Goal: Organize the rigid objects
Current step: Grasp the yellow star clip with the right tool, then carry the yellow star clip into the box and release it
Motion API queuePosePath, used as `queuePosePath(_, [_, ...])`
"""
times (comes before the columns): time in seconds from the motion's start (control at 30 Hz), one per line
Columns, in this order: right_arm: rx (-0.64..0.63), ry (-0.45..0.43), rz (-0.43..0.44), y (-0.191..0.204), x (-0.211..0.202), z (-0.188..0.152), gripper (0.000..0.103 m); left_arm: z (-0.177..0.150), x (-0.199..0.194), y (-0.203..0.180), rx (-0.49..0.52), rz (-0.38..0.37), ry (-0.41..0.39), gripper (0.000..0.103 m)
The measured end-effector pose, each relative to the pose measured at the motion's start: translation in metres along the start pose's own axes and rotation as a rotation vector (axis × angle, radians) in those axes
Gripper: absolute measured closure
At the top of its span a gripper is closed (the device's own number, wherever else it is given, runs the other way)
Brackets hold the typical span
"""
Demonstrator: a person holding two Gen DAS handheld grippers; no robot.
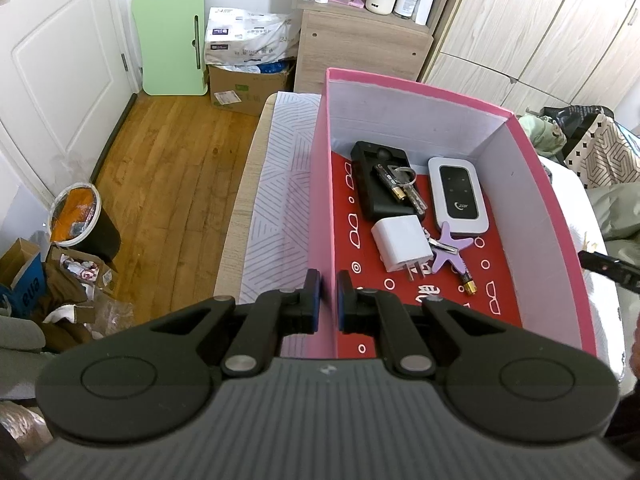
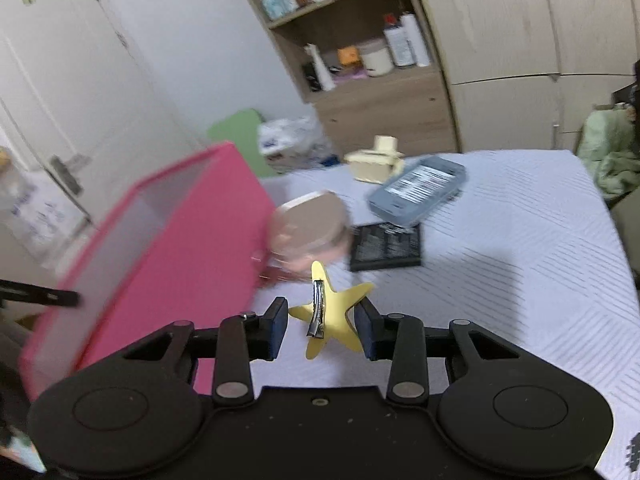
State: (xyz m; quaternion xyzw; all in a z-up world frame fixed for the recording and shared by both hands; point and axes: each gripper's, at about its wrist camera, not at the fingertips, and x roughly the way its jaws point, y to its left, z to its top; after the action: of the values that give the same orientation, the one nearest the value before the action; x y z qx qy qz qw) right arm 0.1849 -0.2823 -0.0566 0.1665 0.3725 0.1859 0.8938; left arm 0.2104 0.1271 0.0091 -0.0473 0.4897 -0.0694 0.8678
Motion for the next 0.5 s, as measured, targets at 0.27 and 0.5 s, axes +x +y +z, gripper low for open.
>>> queuePosePath(0.27, [-0.157, -0.062, 0.141, 0.051, -0.025, 0.015, 0.061, 0.001, 0.0, 0.0, -0.005, -0.005, -0.001, 0.096])
queuePosePath(0.5, [-0.368, -0.085, 0.179, 0.101, -0.037, 0.019, 0.061, 0.0, 0.003, 0.001, -0.009, -0.021, -0.006, 0.096])
